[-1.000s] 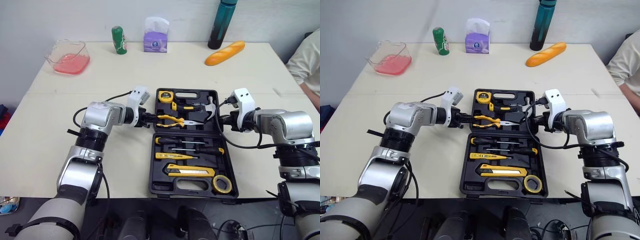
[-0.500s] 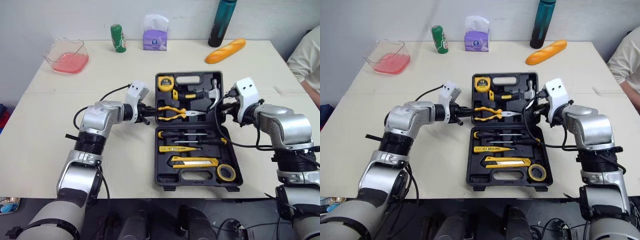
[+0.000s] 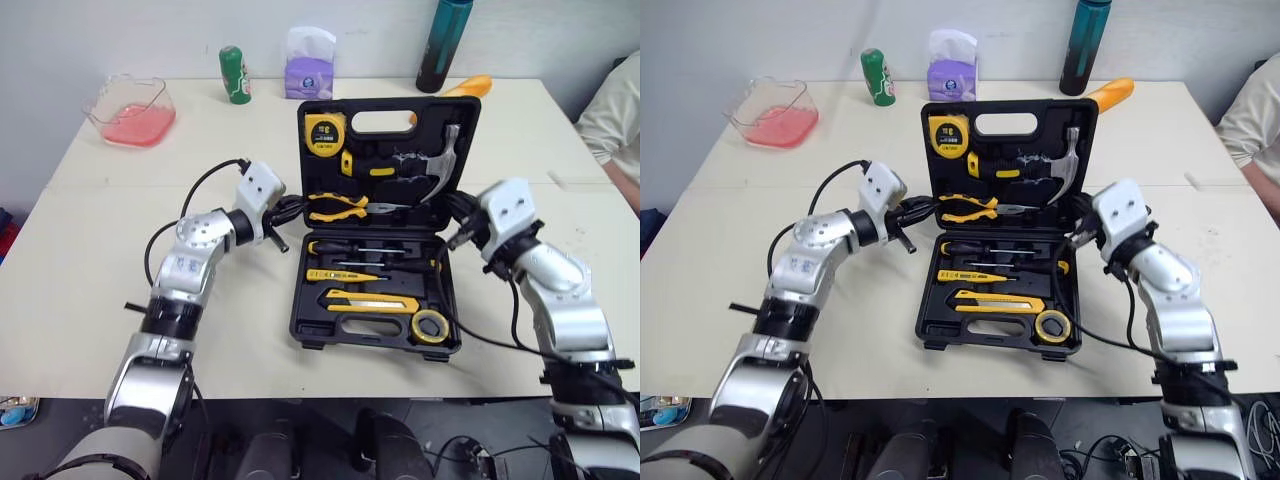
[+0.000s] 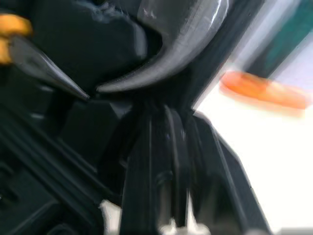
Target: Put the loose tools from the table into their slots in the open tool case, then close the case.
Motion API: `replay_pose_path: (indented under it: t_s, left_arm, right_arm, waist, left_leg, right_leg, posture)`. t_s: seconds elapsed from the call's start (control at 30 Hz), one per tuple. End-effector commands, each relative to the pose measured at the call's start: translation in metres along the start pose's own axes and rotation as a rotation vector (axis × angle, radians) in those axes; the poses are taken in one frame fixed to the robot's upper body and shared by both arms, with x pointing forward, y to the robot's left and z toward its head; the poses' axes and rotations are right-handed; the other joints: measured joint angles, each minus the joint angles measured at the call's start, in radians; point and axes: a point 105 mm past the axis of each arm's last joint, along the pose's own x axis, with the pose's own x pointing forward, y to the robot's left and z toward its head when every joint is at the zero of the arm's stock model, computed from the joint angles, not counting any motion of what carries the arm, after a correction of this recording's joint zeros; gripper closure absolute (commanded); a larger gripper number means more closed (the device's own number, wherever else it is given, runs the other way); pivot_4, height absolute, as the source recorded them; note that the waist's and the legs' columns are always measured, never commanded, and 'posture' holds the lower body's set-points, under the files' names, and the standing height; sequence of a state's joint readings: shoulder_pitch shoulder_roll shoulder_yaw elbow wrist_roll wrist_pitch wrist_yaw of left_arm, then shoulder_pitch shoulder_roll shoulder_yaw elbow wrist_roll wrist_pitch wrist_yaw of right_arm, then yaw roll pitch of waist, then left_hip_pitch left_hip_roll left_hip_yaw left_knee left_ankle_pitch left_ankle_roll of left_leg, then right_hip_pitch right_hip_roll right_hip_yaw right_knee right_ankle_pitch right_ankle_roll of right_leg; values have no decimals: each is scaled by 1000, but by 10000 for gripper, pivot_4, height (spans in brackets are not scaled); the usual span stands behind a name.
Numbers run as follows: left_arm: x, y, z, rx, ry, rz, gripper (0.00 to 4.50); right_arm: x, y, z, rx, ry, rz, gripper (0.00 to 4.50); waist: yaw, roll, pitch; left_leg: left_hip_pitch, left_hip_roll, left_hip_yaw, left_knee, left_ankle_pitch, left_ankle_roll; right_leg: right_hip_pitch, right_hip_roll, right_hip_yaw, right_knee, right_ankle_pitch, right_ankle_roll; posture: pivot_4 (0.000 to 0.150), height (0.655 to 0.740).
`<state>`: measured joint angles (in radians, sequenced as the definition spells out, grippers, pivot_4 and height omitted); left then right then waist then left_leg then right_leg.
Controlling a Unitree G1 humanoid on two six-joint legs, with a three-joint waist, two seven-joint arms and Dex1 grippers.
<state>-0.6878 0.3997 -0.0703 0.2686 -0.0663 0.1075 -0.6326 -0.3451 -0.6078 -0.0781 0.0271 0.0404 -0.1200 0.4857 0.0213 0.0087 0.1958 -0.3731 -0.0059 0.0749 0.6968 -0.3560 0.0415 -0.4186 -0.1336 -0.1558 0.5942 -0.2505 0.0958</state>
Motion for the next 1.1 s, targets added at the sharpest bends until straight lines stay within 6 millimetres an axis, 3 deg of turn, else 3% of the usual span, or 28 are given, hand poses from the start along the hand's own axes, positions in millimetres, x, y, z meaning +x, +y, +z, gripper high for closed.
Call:
replay_pose_path:
  t_s: [0.03,0.1,0.13,0.23,0.3,0.37,0.43,0.53,0.6,0.63,0.67,0.73,0.8,0.87,0.93,1.0,1.1]
  left_arm:
    - [-24,0,20,435,-86,101,44976]
    - [-43,-2,6,422,-59,154,44976]
    - [-51,-2,3,387,-53,175,44997]
    - [-74,-16,-3,255,-23,130,33082]
    - [-98,-37,-10,13,44,-22,24185]
    - [-152,-64,-8,-288,163,-284,14687]
    - [-189,-74,-1,-453,261,-419,14687]
    - [-216,-58,0,-556,337,-379,14687]
    - [-218,-45,-2,-560,334,-315,14687]
    - [-216,-35,-2,-564,314,-277,14687]
    - [-211,-26,-1,-564,292,-246,14687]
    - [-204,-17,0,-560,272,-227,14687]
    - [-200,-16,0,-545,265,-245,14687]
    - [-192,-13,-2,-519,255,-245,14687]
    - [-181,-6,-7,-494,244,-228,20062]
    - [-167,2,-13,-455,237,-200,28257]
    - [-118,18,-21,-391,221,-168,42877]
  right_arm:
    - [-18,25,14,-335,-171,120,45000]
    - [-32,28,11,-383,-202,127,45000]
    - [-39,28,14,-387,-226,126,41054]
    - [-60,42,20,-413,-234,245,28066]
    - [-84,53,26,-346,-184,404,18400]
    - [-127,54,35,-171,-24,622,17586]
    - [-152,52,47,-7,86,716,17586]
    - [-166,43,58,196,164,693,17586]
    - [-168,41,60,270,184,671,17586]
    - [-169,41,58,300,195,663,17586]
    - [-169,43,57,330,204,660,17586]
    - [-168,45,55,353,216,665,17586]
    - [-170,49,56,359,229,693,17586]
    - [-169,54,58,389,227,709,17586]
    - [-168,60,60,459,234,727,22799]
    - [-168,69,60,518,261,759,31290]
    - [-164,92,61,591,266,843,45000]
  waist:
    - [-8,0,0]
    - [-16,0,0]
    - [-19,0,0]
    - [-23,0,0]
    - [-21,0,0]
    - [-19,3,2]
    - [-18,3,2]
    - [-12,1,3]
    - [0,3,1]
    - [4,4,1]
    - [8,3,1]
    - [18,2,1]
    - [19,2,1]
    - [19,2,0]
    - [20,1,0]
    - [21,-1,1]
    - [30,-6,1]
  left_leg:
    - [1,0,1,0,0,0]
    - [6,1,4,-2,0,0]
    - [6,2,4,-2,0,0]
    - [6,3,4,-2,0,0]
    - [6,3,3,-2,0,0]
    - [5,4,2,0,-1,-1]
    - [6,7,-1,0,-3,-2]
    - [15,10,-7,3,-6,-3]
    - [23,13,-9,2,-18,0]
    - [24,15,-11,2,-19,0]
    - [24,15,-13,1,-19,0]
    - [28,15,-10,0,-18,-4]
    - [24,14,-5,-4,-13,-16]
    - [19,14,-2,-5,-10,-14]
    - [18,17,2,-6,-9,-15]
    - [18,18,5,-6,-9,-15]
    - [20,18,10,-5,-9,-14]
  right_leg:
    - [0,0,1,1,0,0]
    - [1,0,3,2,0,0]
    - [2,0,3,2,0,0]
    - [1,0,4,2,0,0]
    - [2,0,7,1,0,-1]
    - [2,-3,12,1,-1,-1]
    - [4,-3,12,0,-2,-3]
    - [18,0,9,-9,-1,-5]
    - [31,1,10,-14,-4,-10]
    - [35,4,16,-16,-13,-22]
    - [36,6,25,-16,-17,-23]
    - [25,6,40,-7,-22,-20]
    - [21,5,41,0,-17,-13]
    - [12,7,40,4,-16,-10]
    - [9,13,40,7,-17,-10]
    - [8,21,40,7,-17,-10]
    - [9,21,41,7,-16,-7]
  posture:
    - [1500,7314]
    - [1500,7314]
    - [1500,7314]
    - [1500,7314]
    - [1500,7314]
    - [1500,7314]
    - [1500,7314]
    - [1500,7314]
    - [1500,7314]
    - [1500,7314]
    - [1500,7314]
    - [1500,7314]
    - [1500,7314]
    - [1500,7314]
    - [1500,7314]
    - [1500,7314]
    - [1500,7314]
